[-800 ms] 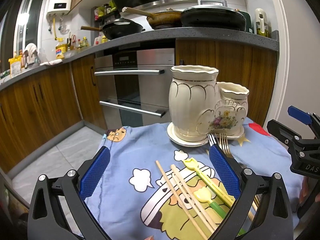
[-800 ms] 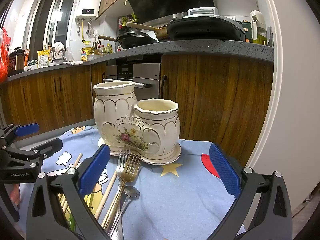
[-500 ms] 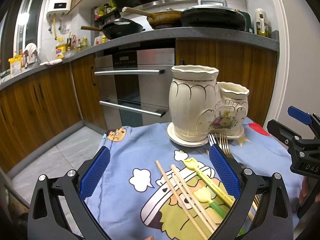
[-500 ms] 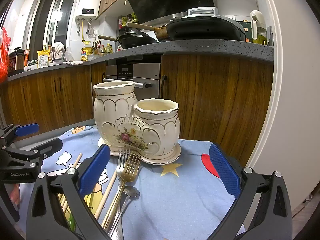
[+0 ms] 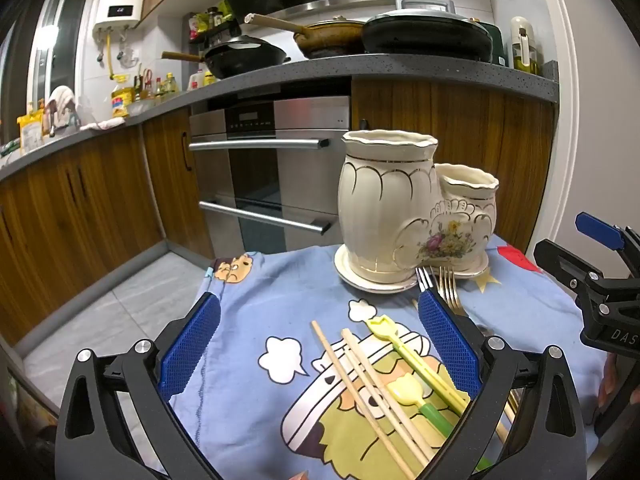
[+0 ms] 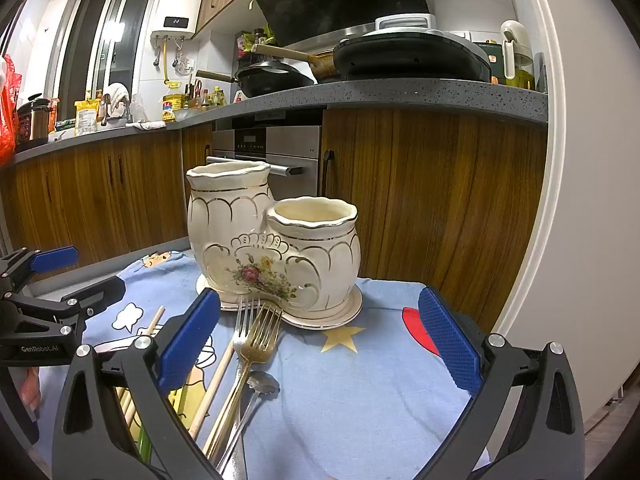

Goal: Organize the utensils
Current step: 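Move both tools toward the utensils lying on the cloth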

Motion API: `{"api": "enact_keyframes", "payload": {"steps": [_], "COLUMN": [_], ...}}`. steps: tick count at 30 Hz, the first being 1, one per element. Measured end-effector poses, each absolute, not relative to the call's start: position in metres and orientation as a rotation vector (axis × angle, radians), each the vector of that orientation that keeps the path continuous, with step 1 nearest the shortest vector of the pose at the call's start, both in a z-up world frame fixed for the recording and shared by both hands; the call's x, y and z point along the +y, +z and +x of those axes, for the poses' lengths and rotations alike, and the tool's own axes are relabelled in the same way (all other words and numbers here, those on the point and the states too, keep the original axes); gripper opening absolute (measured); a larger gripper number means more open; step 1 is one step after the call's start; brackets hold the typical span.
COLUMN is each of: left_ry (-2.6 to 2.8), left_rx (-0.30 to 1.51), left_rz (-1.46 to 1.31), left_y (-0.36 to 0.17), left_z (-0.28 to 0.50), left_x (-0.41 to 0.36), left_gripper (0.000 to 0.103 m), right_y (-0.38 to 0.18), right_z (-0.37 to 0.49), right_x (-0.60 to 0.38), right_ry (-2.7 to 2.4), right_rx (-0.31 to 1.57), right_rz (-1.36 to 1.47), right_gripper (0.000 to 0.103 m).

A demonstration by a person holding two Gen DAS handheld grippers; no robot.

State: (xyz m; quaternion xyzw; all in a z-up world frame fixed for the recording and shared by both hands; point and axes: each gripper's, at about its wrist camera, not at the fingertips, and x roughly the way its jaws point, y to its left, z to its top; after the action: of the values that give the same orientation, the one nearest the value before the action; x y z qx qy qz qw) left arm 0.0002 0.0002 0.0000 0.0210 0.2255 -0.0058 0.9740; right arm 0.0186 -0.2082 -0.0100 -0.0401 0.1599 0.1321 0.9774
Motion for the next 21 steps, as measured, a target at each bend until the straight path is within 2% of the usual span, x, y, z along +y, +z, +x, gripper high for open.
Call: {"api": "enact_keyframes", "payload": {"steps": [10, 18, 19, 20, 21], "left_ry": [-0.078, -0.045, -0.048, -0.063, -0.074], "left_rx": [0.453, 0.646, 0.696, 0.741, 0.765], "left_rz": [0.013, 0.095, 0.090, 0.073, 0.060], "left_y": [-0.001, -0.019, -0.025, -0.030, -0.034], "left_z": [-0.004, 0.016, 0.019, 0.022, 0.022], "left_x": [0.005, 0.004, 0.005, 0.006, 0.006], "left_gripper": [0.098, 0.094, 0.087, 0.074, 0.067], "right_y": [-0.013, -0.017, -0.018, -0.019, -0.019], "right_z": [0.014, 0.030, 0.030, 0.030, 0.030], "right_x": [-0.209, -0.225, -0.225, -0.225, -0.225], "right_ry": [0.251, 0.289, 0.285, 0.277, 0.271], "right_rx": [0.289, 0.447, 0.453, 0.457, 0.459], "right_rz": [-0.073, 0.034, 0.031, 0.025, 0.021], "right_gripper": [0.098, 0.098, 0.098, 0.098, 0.098]}}
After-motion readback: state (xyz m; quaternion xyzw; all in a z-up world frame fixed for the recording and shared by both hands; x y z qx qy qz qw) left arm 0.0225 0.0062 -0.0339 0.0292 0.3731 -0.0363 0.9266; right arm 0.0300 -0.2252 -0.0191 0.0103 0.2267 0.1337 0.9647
